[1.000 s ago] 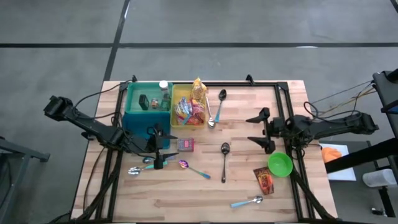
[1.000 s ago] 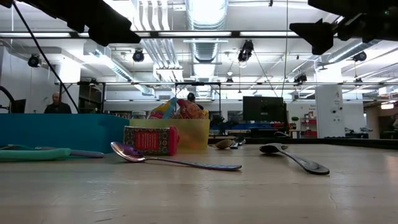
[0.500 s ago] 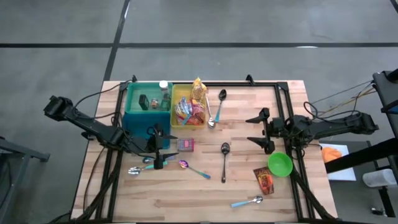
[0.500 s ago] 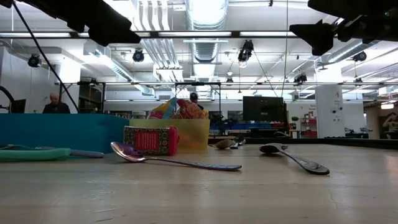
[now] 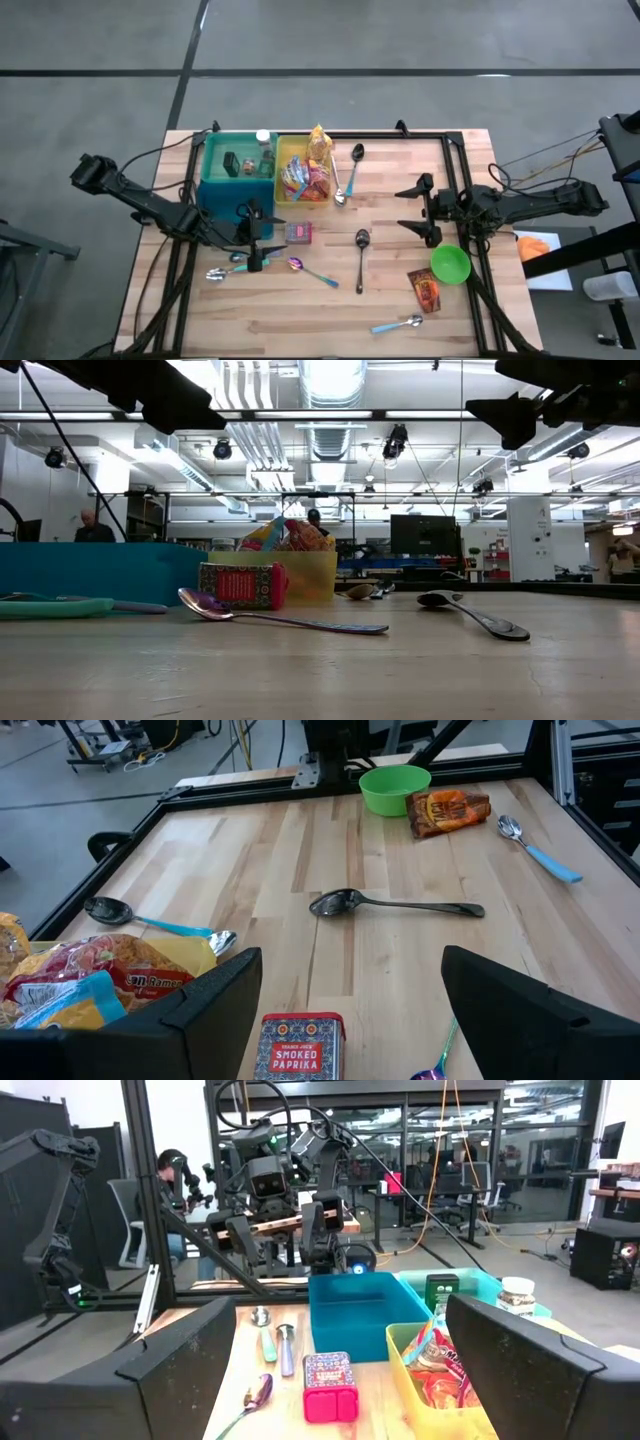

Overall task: Pick & Place Food Item
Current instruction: Put the red spice can into the green bin

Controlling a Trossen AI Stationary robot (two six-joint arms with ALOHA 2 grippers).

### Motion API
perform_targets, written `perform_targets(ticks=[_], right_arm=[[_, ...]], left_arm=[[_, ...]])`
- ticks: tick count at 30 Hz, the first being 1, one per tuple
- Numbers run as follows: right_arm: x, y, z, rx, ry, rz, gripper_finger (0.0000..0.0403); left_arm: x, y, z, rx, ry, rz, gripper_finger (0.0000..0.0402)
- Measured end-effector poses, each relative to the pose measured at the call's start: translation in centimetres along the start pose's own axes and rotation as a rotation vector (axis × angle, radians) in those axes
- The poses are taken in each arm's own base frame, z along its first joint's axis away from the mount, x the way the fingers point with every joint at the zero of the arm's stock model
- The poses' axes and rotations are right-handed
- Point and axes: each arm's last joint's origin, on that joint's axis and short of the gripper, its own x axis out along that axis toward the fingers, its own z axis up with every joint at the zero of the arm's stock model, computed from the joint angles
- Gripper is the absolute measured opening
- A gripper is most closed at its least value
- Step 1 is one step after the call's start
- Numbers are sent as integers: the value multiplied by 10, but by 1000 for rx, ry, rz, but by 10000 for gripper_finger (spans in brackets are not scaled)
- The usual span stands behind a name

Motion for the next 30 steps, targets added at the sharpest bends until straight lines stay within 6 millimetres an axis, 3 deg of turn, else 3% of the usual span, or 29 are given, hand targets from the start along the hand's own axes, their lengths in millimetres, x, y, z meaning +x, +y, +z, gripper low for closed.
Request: perform_targets(ticks=[30], right_arm=[[0, 0, 0, 0, 0, -1, 359]], left_arm=[[0, 0, 1, -27, -5, 8, 310]])
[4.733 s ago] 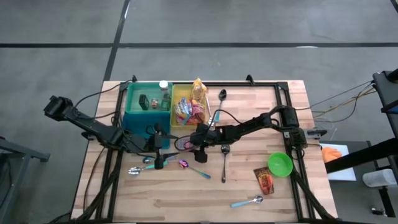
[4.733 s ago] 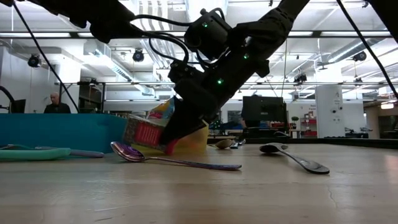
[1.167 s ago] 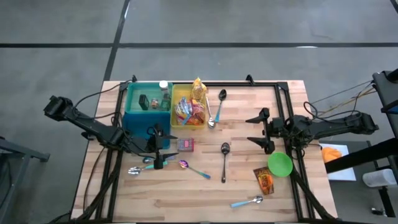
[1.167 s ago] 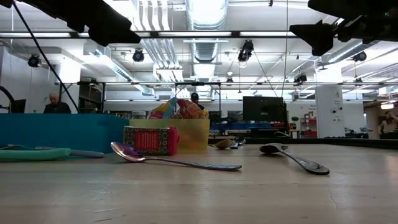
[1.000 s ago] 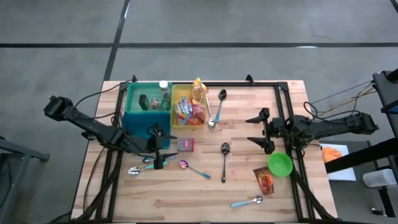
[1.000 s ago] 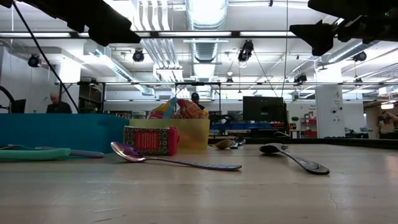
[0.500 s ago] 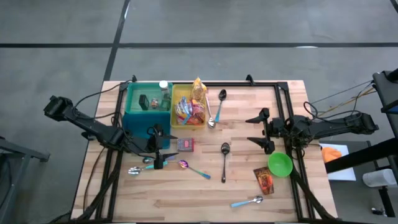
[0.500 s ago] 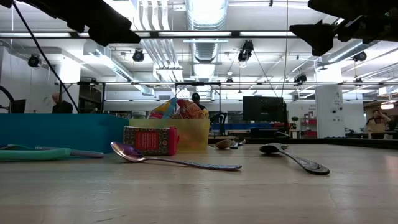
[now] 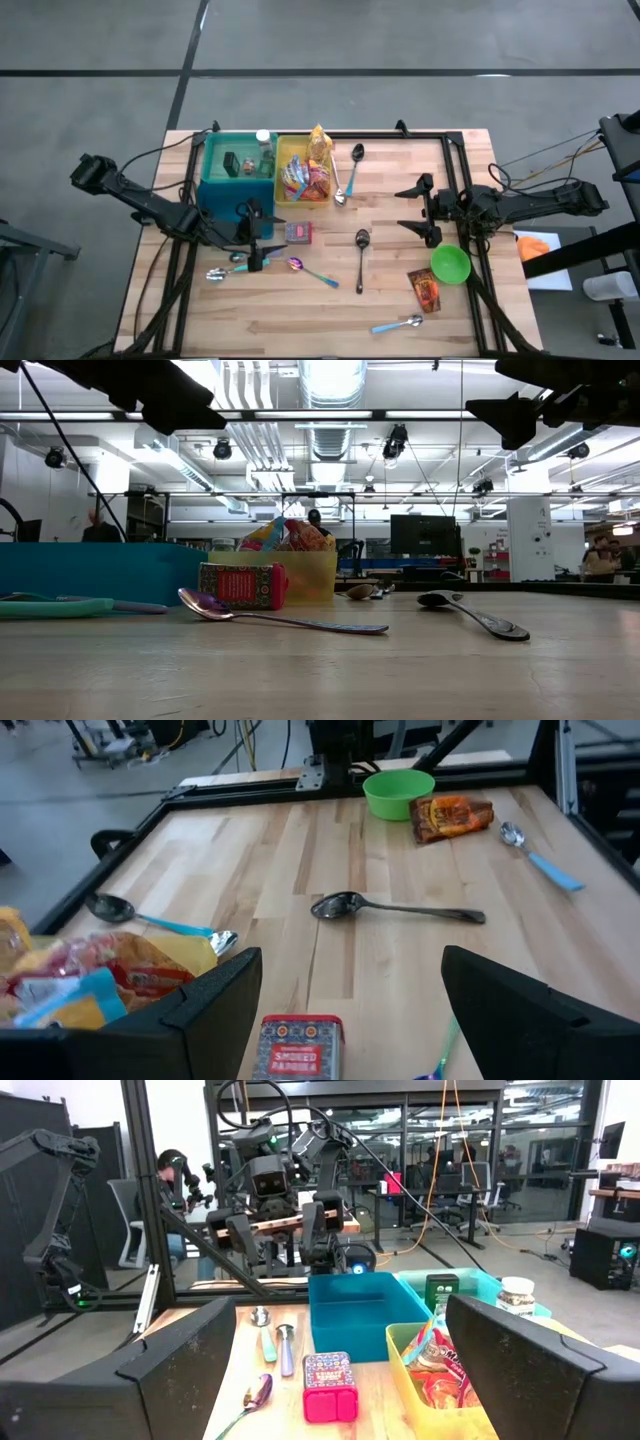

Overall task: Pick & Place Food Item
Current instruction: Put the red spice can into the green bin

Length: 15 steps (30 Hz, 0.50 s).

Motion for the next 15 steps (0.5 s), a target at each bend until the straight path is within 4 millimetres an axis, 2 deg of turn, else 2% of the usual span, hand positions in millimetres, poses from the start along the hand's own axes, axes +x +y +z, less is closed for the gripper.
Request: perform_targets(ticks=[5, 9, 15], right_arm=[[0, 0, 0, 0, 0, 0, 359], [0, 0, 0, 3, 0, 0, 359], [0, 0, 0, 2, 2, -1, 359]], left_arm=[[0, 0, 4, -78, -39, 15, 310], [1, 0, 17, -93, -66, 54, 310], [10, -1, 42, -64, 25, 115, 310]])
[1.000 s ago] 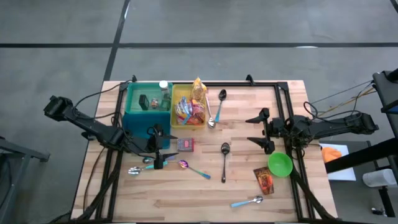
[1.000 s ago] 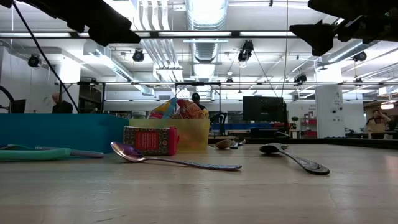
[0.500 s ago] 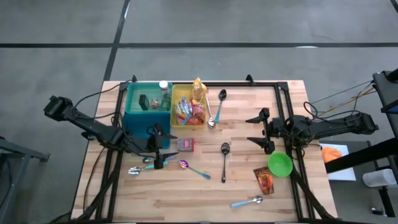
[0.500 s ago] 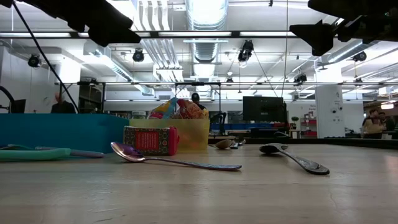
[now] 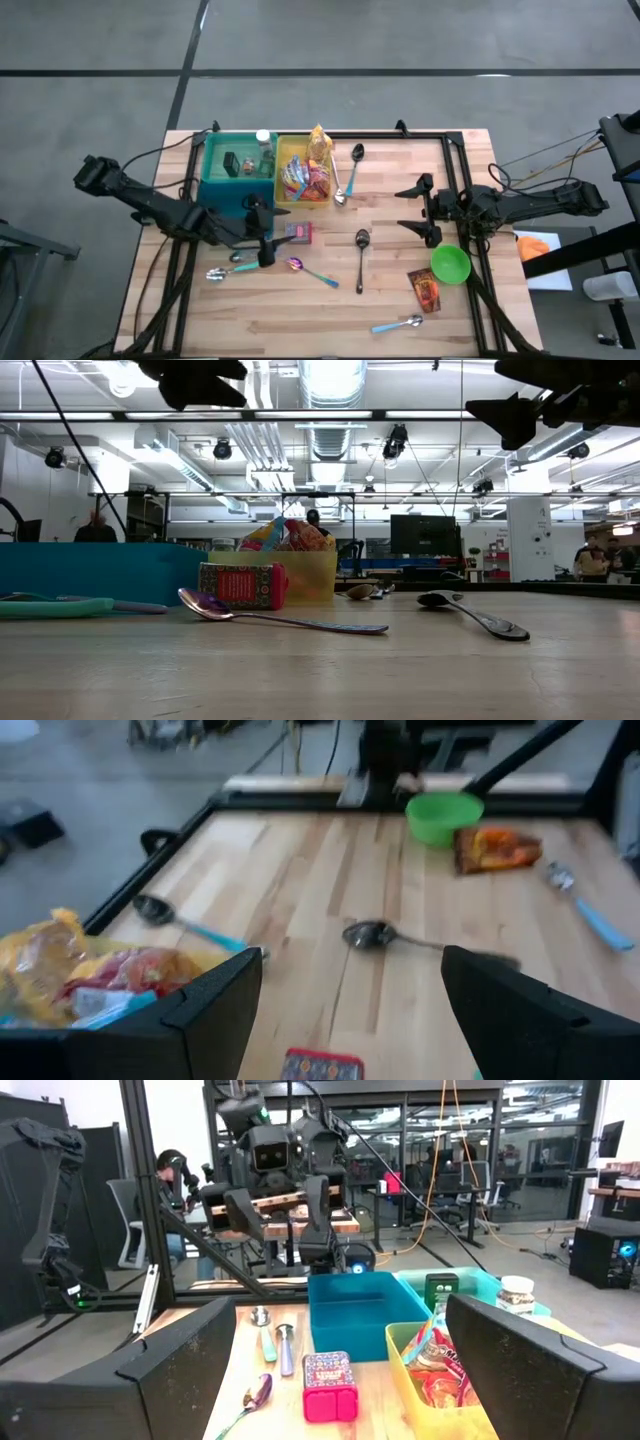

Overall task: Pick & Place Food Item
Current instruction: Put the red spice can into the green bin

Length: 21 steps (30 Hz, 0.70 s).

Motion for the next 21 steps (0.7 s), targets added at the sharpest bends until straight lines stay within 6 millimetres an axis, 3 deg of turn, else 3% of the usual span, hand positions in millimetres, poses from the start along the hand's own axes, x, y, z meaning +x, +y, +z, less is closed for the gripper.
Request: perform_targets(ticks=[6, 9, 15, 21], right_arm=[[0, 0, 0, -1, 4, 0, 359], [0, 0, -1, -2, 5, 0, 359], [0, 0, -1, -1, 7, 1, 359], [0, 0, -1, -3, 15, 0, 359]], left_arm=[[11, 0, 31, -96, 176, 86, 310], [29, -2, 39, -122, 224, 128, 310], [68, -8, 35, -22, 358, 181, 310], [88, 3, 31, -154, 434, 195, 310]])
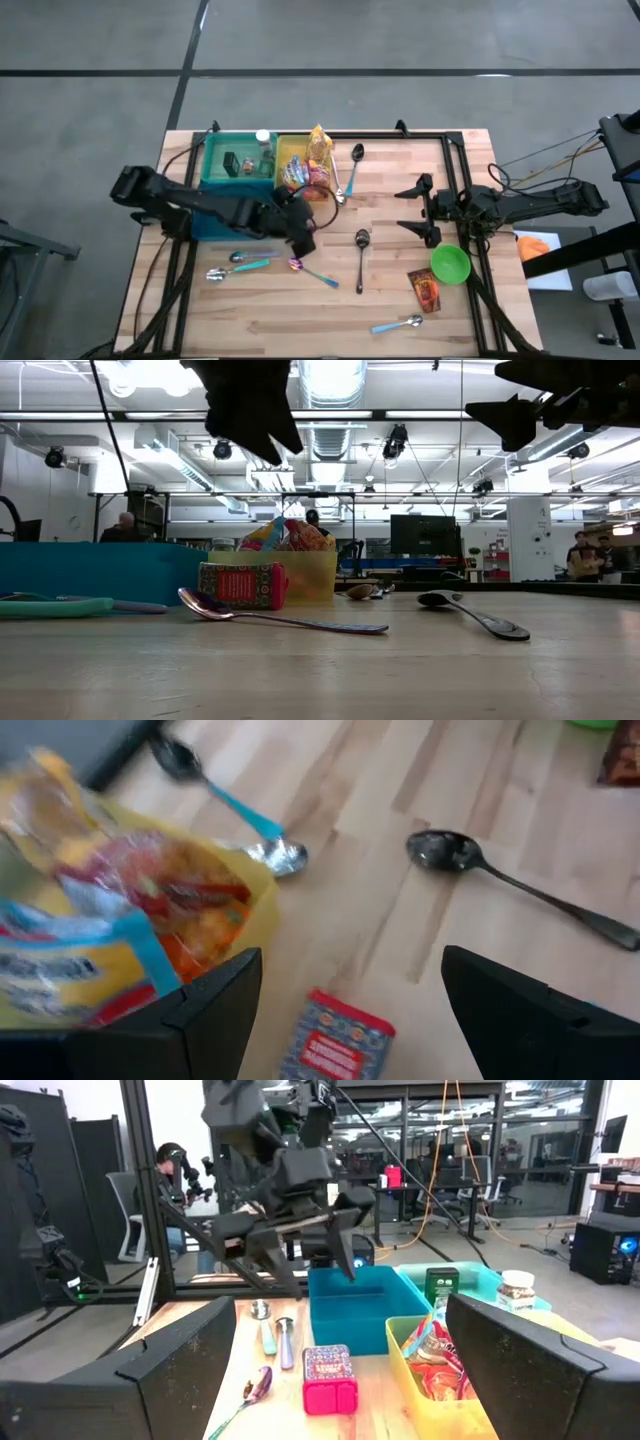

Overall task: Pick & Place Food Item
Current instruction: Put the red spice can into the green bin

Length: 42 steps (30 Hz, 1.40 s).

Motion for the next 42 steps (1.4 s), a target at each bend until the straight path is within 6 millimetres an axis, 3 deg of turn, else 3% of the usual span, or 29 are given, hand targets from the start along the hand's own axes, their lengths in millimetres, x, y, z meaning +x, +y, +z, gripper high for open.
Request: perform_targets(ticks=[11, 16, 19, 22, 30, 42], right_arm=[[0, 0, -1, -1, 7, 0, 359], [0, 0, -1, -1, 7, 0, 359], [0, 0, -1, -1, 7, 0, 359], [0, 0, -1, 0, 7, 0, 359], [0, 0, -1, -1, 7, 0, 359], [2, 0, -3, -1, 29, -2, 359]], left_arm=[[18, 23, -1, -179, 79, -16, 315], [27, 32, -7, -372, 146, -32, 357], [29, 34, -10, -383, 173, -43, 391], [29, 34, -10, -378, 178, -43, 390], [31, 25, -14, -10, 178, -99, 375], [66, 10, -29, 208, 266, -184, 379]])
